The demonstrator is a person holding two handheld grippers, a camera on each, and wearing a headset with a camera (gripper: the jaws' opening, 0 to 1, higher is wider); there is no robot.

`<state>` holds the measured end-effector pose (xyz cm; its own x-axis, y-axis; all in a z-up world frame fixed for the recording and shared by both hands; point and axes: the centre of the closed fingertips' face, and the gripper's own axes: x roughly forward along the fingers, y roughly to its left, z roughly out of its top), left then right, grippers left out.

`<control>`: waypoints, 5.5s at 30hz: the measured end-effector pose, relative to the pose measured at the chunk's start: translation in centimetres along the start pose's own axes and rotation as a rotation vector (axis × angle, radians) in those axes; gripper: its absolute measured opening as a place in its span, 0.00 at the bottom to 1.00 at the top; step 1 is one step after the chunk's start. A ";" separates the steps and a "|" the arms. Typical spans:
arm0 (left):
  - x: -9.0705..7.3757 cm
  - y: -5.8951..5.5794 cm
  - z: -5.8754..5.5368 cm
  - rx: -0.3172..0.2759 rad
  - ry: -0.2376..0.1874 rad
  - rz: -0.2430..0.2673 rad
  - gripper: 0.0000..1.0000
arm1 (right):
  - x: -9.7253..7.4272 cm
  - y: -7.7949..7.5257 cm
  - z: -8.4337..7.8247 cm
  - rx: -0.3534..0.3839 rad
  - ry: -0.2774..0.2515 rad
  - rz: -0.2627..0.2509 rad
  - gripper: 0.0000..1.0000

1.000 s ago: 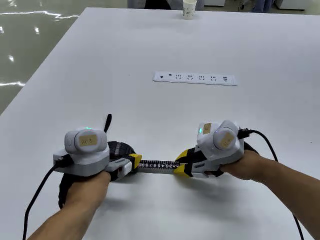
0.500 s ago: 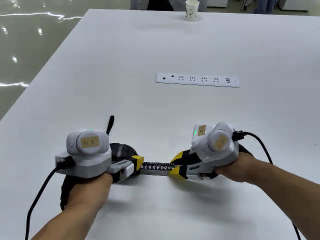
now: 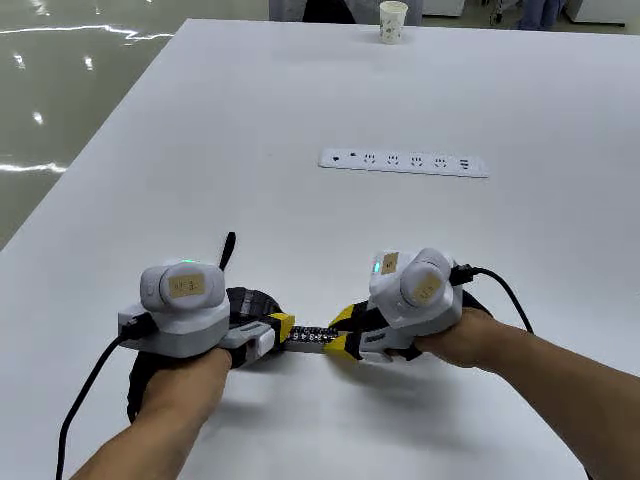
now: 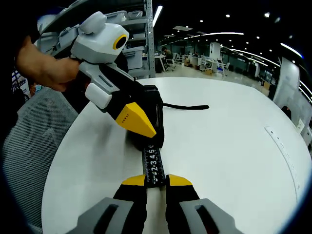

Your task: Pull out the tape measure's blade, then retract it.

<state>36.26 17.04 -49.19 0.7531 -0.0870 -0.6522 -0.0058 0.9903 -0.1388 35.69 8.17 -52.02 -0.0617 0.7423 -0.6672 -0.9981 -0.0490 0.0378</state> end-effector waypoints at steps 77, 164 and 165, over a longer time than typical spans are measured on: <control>0.4 0.3 0.0 -0.038 0.034 0.003 0.62 | 2.6 0.2 2.7 -0.007 -0.023 -0.042 0.13; -7.5 -2.0 -2.8 0.254 -0.086 -0.222 0.86 | -10.6 5.1 -2.2 0.295 -0.163 -0.428 0.67; -7.7 -2.0 -2.8 0.253 -0.089 -0.224 0.87 | -10.7 5.2 -2.2 0.298 -0.167 -0.431 0.68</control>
<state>28.69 15.39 -45.98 0.7714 -0.3065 -0.5577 0.3210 0.9441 -0.0748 31.18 -1.47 -46.30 0.3771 0.7504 -0.5429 -0.8899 0.4560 0.0122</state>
